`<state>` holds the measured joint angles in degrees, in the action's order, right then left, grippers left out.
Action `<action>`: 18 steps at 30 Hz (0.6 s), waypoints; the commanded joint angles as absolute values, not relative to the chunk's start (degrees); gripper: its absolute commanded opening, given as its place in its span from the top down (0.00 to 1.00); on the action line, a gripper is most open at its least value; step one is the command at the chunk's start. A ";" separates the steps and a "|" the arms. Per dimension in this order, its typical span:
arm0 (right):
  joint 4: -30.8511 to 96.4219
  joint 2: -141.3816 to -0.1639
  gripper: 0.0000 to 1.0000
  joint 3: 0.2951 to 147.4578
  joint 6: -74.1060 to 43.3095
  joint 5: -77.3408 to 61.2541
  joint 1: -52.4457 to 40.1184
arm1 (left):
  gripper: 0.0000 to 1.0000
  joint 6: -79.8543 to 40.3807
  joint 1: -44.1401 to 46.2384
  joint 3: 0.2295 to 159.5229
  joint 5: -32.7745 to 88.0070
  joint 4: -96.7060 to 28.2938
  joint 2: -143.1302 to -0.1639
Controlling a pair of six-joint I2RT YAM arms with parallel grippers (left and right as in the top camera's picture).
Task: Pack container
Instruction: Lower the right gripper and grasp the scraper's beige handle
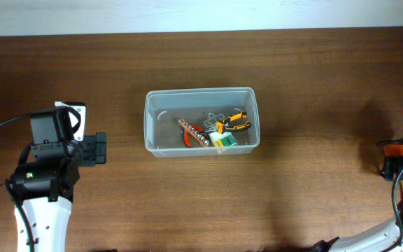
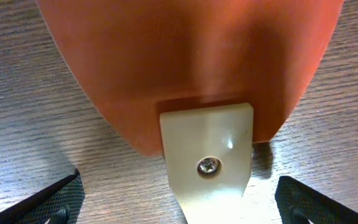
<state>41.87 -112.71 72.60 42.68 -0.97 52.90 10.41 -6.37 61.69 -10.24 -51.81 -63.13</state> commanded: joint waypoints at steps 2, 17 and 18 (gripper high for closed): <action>42.04 -113.65 0.01 73.43 43.05 -2.00 53.28 | 0.01 9.69 -6.66 62.67 -8.84 -51.92 -63.31; 44.12 -113.65 0.01 73.41 43.07 -3.05 54.37 | 0.01 9.69 -6.66 62.67 -8.84 -51.92 -63.31; 44.10 -113.65 0.01 73.41 43.09 -3.01 54.59 | 0.01 9.69 -6.66 62.67 -8.84 -51.92 -63.31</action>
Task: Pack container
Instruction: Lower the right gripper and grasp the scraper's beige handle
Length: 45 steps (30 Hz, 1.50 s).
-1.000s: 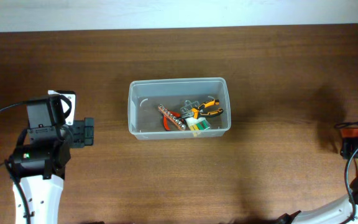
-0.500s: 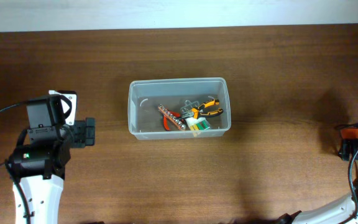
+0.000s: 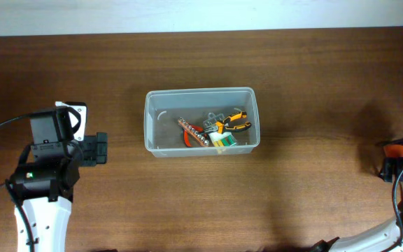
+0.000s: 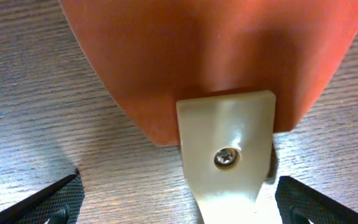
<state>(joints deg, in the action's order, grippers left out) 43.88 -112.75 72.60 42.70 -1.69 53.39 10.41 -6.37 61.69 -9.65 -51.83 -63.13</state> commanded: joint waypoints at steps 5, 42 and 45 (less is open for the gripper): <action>44.14 -113.65 0.01 73.41 43.05 -3.07 55.88 | 0.01 9.69 -6.66 62.67 -8.84 -51.92 -63.31; 45.01 -113.62 0.71 73.54 42.59 -5.82 56.10 | 0.01 9.72 -6.66 62.67 -8.86 -51.90 -63.31; 44.99 -113.62 0.79 74.39 41.10 -5.82 55.75 | 0.01 9.72 -6.66 62.67 -8.84 -51.90 -63.31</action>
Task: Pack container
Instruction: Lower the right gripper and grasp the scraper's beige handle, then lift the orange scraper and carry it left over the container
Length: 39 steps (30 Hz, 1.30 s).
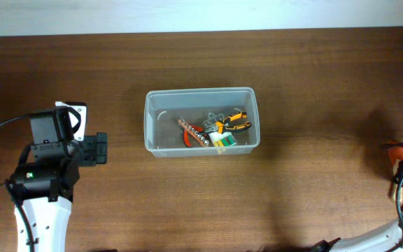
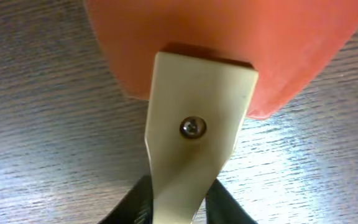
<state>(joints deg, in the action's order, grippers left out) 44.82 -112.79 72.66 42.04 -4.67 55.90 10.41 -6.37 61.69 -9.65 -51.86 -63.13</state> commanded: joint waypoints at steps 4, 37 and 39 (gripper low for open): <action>45.67 -113.62 0.83 75.85 41.06 -5.82 55.00 | 0.01 9.72 -6.66 62.67 -8.84 -51.90 -63.31; 64.12 -113.49 0.96 115.55 38.57 -10.52 10.94 | 0.01 9.72 -6.66 62.67 -8.84 -51.88 -63.31; 64.20 -113.49 0.96 115.83 38.57 -10.17 6.46 | 0.01 9.72 -6.66 62.67 -8.84 -51.86 -63.31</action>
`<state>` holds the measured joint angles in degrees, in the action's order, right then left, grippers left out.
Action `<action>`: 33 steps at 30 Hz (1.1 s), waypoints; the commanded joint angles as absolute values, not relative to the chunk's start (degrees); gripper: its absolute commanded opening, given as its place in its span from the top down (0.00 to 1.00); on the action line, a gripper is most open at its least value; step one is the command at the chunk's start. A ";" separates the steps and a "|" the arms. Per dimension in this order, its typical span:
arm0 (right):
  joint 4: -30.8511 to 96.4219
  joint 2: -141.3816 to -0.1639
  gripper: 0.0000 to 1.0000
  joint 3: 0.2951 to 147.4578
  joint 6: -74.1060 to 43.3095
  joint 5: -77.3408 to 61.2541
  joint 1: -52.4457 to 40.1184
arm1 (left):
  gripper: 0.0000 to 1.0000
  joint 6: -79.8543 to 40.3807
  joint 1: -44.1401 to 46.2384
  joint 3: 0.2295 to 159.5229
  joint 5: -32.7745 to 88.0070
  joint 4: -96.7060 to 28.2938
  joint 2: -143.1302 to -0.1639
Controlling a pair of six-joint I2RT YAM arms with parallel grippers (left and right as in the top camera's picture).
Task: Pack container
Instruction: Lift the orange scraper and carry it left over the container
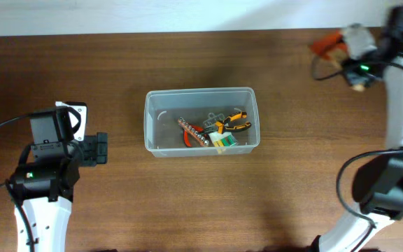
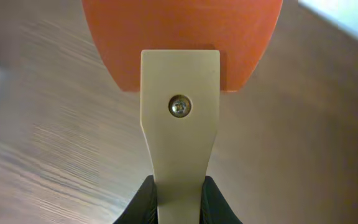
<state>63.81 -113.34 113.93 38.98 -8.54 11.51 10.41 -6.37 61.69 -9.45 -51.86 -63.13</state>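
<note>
An orange spatula (image 2: 182,43) with a cream handle (image 2: 180,124) is clamped by its handle in my right gripper (image 2: 179,200), which is shut on it. In the overhead view the spatula (image 1: 324,45) and right gripper (image 1: 343,50) hang over the table's far right, to the right of and beyond the clear plastic container (image 1: 201,150). The container holds orange-handled pliers (image 1: 235,123) and other small tools. My left gripper (image 1: 96,148) rests at the left, away from the container; its jaws cannot be made out.
The brown wooden table (image 1: 292,196) spreads all around the container. A pale wall strip (image 1: 187,14) borders the table's far edge. My right arm (image 1: 397,105) runs down the right side of the overhead view.
My right gripper, shut on the spatula handle low at the table's right edge, is now up over the far right part of the table, with the spatula off the wood. The left arm is unchanged.
My right gripper first stood open with its fingers either side of the spatula handle lying on the table. It was still open a moment later. Then it was shut on the handle, and now holds the spatula in the air near the far right corner.
</note>
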 commanded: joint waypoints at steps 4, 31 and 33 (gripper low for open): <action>64.29 -113.51 0.96 115.83 39.86 -9.45 -1.43 | 0.01 9.72 -6.66 62.67 -8.84 -51.90 -63.31; 69.93 -114.69 0.96 113.99 50.81 -18.83 -25.06 | 0.01 9.72 -6.66 62.67 -8.82 -51.92 -63.31; 70.11 -115.46 0.96 113.80 50.85 -18.87 -25.21 | 0.01 9.72 -6.66 62.67 -8.82 -51.90 -63.31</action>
